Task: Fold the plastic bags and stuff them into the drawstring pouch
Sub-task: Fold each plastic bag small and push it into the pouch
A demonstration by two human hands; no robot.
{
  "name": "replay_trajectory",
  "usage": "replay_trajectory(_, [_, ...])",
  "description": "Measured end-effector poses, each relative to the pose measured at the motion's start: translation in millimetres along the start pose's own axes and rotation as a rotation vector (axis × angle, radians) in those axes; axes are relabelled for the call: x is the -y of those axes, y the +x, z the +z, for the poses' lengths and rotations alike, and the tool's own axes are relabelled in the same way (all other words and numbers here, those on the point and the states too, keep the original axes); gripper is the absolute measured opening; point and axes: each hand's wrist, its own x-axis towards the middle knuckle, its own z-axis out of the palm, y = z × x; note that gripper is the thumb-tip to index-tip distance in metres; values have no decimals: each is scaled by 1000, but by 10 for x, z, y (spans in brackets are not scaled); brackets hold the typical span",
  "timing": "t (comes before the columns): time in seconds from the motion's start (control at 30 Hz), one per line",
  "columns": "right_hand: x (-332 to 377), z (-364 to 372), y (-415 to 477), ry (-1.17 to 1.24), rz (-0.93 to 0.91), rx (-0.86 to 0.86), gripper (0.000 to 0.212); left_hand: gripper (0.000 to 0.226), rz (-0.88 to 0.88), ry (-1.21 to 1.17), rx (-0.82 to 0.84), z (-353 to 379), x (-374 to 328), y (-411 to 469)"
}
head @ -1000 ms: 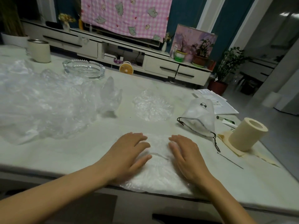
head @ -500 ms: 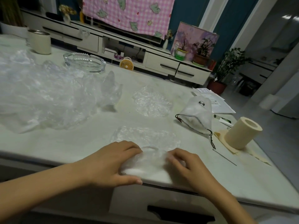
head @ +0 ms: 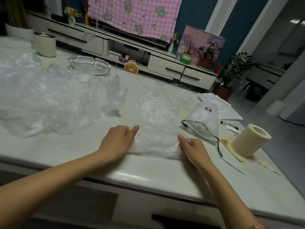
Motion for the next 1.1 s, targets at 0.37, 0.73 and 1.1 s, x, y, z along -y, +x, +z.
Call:
replay_trajectory(0.37, [-72,215,179,-720,74,-250,36,42,30,994,-108,119,8,129])
replay_trajectory(0.73, [-42,28,228,-140,-35,-271,11,45,-111,-165,-93,-34,-74,233])
replay_trajectory(1.1, [497,183,-144,331,-96,899,40,35,20,-284,499,-340,-256,66])
